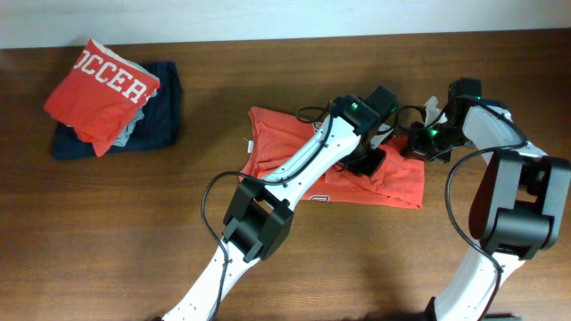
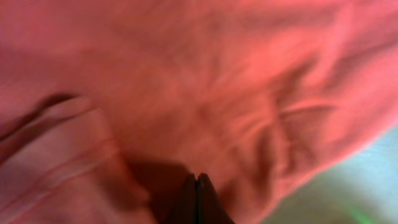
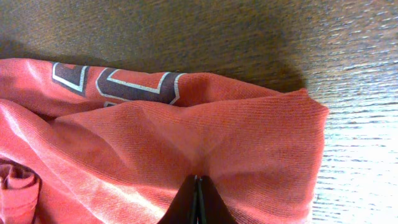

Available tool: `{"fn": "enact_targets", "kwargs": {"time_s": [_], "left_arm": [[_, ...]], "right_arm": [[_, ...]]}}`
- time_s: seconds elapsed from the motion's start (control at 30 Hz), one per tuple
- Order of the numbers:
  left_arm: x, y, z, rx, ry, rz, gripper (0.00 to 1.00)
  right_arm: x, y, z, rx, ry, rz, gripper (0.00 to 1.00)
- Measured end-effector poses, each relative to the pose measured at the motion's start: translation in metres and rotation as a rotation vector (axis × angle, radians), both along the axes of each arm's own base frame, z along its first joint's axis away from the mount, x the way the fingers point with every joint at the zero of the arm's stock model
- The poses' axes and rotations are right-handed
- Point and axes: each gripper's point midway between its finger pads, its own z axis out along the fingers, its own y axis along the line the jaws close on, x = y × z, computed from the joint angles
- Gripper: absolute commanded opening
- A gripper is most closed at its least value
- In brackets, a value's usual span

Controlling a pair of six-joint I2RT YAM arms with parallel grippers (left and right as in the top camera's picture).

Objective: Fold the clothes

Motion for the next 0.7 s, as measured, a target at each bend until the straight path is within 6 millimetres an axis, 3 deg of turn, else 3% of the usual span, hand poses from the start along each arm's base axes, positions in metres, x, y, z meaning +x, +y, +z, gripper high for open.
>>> {"fn": "enact_targets", "kwargs": {"time_s": [0.4,0.7], "left_arm": [[-0.015,0.067,-0.005,0.306,0.039,0.077,0.00],[-0.027,0.090,0.000,0.411,0.084,0.095,0.00]], "right_arm": [[0.000,0.000,0.000,0.000,0.000,0.000,0.04],[-0.001,0.000,0.000,0.000,0.004,0.000,0.04]]}}
